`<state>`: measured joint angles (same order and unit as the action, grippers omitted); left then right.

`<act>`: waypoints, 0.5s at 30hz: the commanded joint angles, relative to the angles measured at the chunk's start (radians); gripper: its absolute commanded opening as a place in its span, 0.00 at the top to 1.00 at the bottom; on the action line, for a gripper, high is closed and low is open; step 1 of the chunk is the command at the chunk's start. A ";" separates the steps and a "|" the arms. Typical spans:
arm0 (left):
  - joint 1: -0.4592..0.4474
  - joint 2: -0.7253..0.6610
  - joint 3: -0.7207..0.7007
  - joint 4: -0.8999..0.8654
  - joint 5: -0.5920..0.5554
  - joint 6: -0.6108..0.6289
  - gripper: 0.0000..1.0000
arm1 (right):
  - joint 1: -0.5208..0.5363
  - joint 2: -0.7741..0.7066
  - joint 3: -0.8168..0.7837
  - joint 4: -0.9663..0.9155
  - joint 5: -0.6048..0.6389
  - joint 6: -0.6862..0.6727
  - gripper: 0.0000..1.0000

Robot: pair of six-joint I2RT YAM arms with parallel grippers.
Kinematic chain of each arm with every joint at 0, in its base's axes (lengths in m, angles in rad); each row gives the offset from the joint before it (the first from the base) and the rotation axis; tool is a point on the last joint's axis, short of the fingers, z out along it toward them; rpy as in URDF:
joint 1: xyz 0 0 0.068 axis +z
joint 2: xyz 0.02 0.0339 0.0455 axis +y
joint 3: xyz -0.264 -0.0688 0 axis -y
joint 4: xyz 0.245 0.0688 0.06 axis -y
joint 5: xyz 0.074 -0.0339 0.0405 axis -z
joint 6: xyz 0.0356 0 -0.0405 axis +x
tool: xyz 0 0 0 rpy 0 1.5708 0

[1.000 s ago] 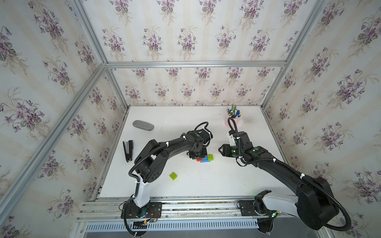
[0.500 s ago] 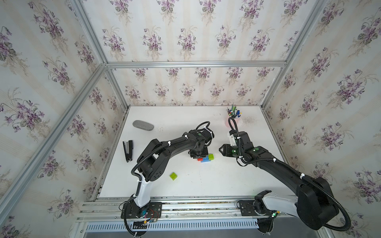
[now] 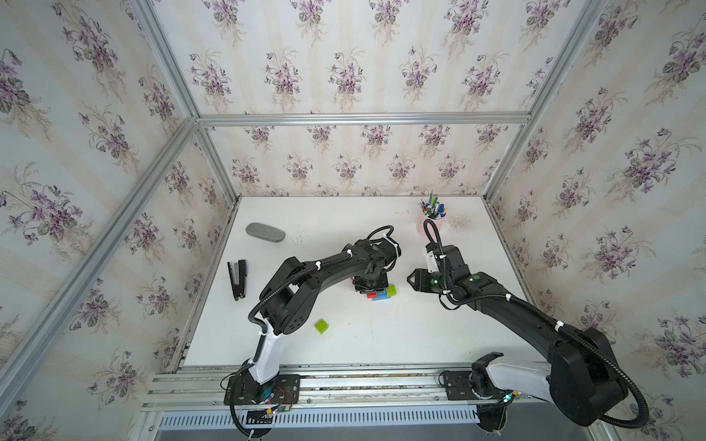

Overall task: Assemble the letter y with lego
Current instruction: Assemble the lego brick with the lego brick.

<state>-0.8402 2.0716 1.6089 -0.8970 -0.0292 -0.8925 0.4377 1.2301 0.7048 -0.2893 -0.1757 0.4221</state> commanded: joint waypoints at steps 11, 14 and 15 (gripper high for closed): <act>-0.028 0.062 0.049 -0.109 -0.054 -0.055 0.99 | -0.034 -0.028 0.000 -0.004 0.003 -0.023 0.49; -0.038 0.054 0.049 -0.117 -0.080 -0.076 1.00 | -0.049 -0.038 -0.004 -0.005 0.003 -0.021 0.48; -0.042 0.050 0.049 -0.120 -0.090 -0.081 1.00 | -0.054 -0.041 -0.008 -0.003 0.004 -0.020 0.48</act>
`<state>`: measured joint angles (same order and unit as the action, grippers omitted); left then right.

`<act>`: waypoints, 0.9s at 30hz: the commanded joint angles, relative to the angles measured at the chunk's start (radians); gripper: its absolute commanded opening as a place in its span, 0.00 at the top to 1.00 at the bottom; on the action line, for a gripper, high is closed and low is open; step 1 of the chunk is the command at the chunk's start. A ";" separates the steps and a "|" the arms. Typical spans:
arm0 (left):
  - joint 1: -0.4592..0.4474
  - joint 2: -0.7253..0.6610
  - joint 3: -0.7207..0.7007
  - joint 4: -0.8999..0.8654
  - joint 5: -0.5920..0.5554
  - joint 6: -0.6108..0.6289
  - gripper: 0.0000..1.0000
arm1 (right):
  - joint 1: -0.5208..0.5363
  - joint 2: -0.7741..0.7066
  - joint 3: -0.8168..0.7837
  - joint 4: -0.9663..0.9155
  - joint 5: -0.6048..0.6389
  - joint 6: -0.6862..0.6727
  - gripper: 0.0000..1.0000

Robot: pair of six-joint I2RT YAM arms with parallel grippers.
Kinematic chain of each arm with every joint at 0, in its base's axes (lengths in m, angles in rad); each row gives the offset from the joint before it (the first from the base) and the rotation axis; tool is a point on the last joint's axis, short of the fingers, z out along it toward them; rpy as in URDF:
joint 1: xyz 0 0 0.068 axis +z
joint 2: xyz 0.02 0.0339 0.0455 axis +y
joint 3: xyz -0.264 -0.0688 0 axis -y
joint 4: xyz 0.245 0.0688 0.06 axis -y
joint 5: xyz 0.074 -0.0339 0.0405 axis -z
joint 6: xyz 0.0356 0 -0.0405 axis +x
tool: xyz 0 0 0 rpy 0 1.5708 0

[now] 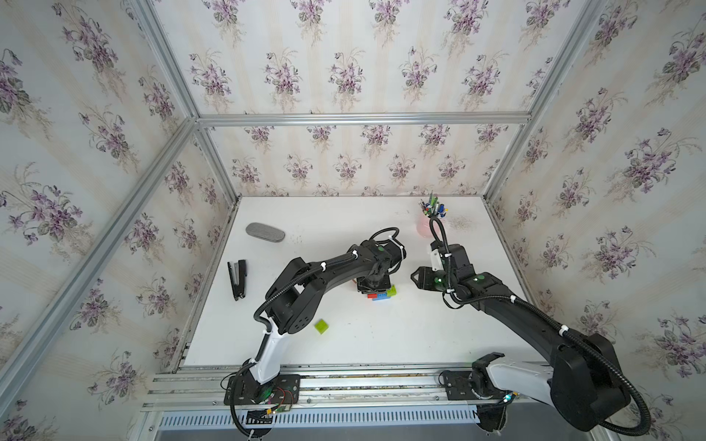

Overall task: Assemble the letter y with lego
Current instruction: Assemble the lego brick with the lego brick.

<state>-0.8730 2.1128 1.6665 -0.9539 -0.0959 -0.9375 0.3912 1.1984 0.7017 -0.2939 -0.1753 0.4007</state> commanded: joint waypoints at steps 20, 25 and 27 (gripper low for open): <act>-0.066 0.004 -0.027 -0.071 -0.132 -0.084 1.00 | -0.026 -0.023 0.001 -0.026 0.035 0.003 0.48; -0.063 0.002 -0.028 -0.049 -0.165 -0.050 1.00 | -0.028 -0.030 0.002 -0.028 0.047 0.006 0.48; -0.062 0.001 -0.031 -0.030 -0.163 -0.031 1.00 | -0.028 -0.024 0.006 -0.027 0.046 0.011 0.48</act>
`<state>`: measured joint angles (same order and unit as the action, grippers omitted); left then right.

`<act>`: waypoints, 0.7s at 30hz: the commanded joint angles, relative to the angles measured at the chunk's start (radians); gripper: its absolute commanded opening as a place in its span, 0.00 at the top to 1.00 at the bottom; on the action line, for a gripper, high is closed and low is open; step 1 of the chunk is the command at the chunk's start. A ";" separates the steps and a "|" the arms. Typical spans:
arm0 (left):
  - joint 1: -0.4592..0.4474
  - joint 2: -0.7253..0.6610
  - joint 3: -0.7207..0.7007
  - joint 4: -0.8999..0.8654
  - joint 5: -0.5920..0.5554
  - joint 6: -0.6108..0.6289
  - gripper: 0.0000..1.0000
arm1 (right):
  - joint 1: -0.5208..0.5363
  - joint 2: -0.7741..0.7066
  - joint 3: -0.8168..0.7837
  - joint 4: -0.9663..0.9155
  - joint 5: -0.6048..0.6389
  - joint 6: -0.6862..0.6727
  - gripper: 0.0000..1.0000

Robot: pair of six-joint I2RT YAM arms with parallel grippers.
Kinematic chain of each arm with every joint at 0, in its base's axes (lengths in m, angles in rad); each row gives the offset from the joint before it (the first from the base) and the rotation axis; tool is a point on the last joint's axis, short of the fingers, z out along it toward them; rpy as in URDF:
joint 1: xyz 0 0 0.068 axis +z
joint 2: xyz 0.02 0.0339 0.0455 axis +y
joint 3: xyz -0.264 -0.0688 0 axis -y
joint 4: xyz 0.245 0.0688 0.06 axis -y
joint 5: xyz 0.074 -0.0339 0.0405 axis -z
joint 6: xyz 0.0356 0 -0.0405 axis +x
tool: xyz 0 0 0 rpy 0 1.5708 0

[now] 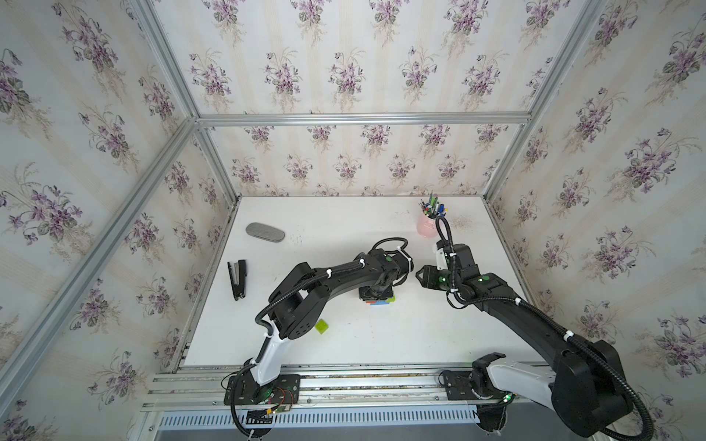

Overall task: Assemble the letter y with lego
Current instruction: Assemble the lego brick with the lego brick.

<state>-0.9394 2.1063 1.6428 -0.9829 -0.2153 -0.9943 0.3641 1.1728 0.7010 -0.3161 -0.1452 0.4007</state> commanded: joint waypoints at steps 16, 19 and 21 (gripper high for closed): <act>0.028 0.049 0.077 0.019 -0.004 0.169 0.81 | -0.001 0.025 0.035 0.002 0.025 0.064 0.47; 0.030 0.043 0.077 0.019 -0.001 0.175 0.75 | -0.001 0.030 0.040 0.003 0.024 0.070 0.47; 0.030 0.042 0.077 0.017 0.001 0.179 0.72 | -0.001 0.031 0.046 0.002 0.024 0.070 0.47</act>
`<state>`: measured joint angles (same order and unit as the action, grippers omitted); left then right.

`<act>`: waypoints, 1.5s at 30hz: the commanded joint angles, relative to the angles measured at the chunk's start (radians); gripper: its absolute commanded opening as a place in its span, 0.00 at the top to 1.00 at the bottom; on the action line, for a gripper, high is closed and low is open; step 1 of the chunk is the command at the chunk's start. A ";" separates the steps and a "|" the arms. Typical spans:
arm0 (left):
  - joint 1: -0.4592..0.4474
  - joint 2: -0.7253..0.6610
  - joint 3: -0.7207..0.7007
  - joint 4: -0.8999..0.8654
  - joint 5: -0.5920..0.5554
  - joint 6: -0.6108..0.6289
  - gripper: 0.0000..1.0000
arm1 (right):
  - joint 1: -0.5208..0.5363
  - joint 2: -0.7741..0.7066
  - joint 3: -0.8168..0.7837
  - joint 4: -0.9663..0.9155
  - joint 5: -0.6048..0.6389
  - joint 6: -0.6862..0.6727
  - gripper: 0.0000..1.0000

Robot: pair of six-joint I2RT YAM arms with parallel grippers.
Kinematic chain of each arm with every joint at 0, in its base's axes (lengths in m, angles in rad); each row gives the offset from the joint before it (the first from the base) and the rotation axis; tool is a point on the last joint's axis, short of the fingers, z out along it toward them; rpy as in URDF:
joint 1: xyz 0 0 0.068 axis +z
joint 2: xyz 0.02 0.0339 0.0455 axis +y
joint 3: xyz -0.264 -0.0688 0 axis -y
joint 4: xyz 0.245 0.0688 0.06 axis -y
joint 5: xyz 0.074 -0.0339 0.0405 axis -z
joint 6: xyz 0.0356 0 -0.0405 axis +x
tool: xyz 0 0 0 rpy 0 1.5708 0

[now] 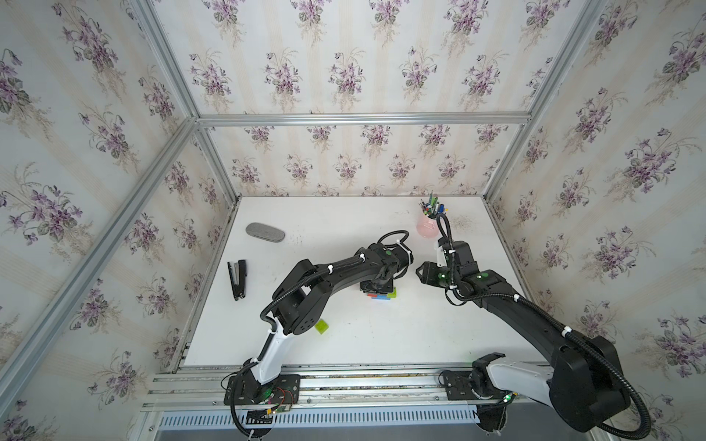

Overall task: Assemble the letter y with lego
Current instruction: Assemble the lego brick with the lego brick, then move the lego brick at the center of the board.

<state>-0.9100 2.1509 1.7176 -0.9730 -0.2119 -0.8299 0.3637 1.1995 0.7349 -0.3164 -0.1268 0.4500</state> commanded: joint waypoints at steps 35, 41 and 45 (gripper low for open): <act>0.044 -0.555 -0.499 -0.022 -0.060 -0.062 0.31 | 0.023 -0.012 0.013 0.047 -0.184 -0.082 0.44; 0.073 -0.636 -0.682 -0.022 -0.008 -0.218 0.24 | 0.042 0.020 0.027 0.062 -0.191 -0.081 0.44; 0.091 -0.653 -0.773 0.032 0.058 -0.272 0.22 | 0.044 0.031 0.036 0.063 -0.186 -0.089 0.44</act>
<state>-0.8257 1.5082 0.9817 -0.9714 -0.1986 -1.0119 0.4061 1.2236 0.7616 -0.2821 -0.3046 0.3717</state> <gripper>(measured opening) 0.776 0.560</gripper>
